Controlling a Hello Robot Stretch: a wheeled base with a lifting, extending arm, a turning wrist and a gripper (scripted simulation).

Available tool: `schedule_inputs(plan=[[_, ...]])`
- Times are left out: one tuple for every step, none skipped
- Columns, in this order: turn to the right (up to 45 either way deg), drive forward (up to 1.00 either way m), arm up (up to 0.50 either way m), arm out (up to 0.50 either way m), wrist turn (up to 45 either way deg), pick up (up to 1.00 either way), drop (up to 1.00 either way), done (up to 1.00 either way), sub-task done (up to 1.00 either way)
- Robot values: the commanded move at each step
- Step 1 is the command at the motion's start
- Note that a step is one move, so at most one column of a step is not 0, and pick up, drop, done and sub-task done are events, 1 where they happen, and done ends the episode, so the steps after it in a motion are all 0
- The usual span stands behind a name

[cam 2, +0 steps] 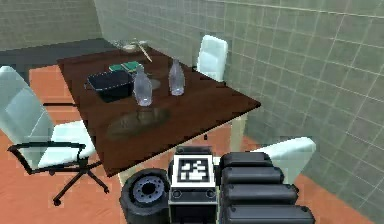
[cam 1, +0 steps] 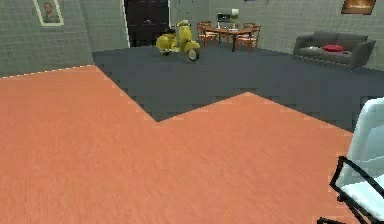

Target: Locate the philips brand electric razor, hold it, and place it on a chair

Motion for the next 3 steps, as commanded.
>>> schedule_inputs(plan=[[-9.0,0.00,0.00,0.00,0.0,0.00,0.00,0.00,0.00],[45.0,0.00,0.00,0.00,0.0,0.00,0.00,0.00,0.00],[45.0,0.00,0.00,0.00,0.0,0.00,0.00,0.00,0.00]])
